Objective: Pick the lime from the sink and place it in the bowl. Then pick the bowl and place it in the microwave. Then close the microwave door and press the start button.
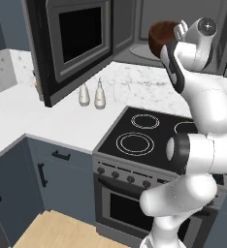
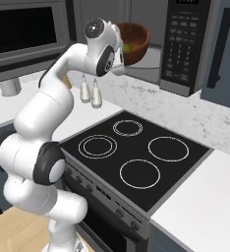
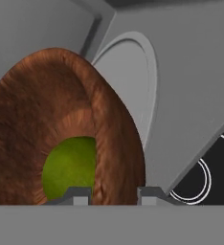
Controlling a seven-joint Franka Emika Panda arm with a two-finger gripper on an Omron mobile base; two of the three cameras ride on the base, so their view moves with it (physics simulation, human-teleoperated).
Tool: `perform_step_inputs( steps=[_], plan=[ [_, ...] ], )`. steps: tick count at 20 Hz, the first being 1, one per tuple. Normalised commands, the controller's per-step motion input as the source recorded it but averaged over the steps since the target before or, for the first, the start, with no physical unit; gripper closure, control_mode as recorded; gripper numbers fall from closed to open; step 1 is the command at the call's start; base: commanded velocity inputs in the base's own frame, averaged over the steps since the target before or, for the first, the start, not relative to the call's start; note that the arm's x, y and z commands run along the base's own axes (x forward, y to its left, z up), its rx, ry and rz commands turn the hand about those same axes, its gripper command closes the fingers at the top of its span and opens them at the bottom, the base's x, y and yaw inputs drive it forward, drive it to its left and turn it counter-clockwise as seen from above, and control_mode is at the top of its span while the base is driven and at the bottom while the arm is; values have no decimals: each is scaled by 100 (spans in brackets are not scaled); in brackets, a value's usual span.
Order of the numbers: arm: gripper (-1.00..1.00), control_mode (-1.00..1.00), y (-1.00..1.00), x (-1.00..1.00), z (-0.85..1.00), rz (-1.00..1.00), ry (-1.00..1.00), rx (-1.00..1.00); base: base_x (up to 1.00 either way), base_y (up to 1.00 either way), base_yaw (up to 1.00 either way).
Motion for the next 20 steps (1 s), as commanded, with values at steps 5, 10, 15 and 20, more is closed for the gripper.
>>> perform_step_inputs(
  steps=[5, 10, 15, 20],
  plan=[
    [100, -100, -17, 44, 0, 0, 0, 0, 0, 0, 0],
    [100, -100, -11, 38, -1, 0, 0, 0, 0, 0, 0],
    [100, -100, -12, 38, -23, 0, 5, 0, 0, 0, 0],
    [100, -100, -1, 42, -40, 0, 3, 0, 0, 0, 0]
  ],
)
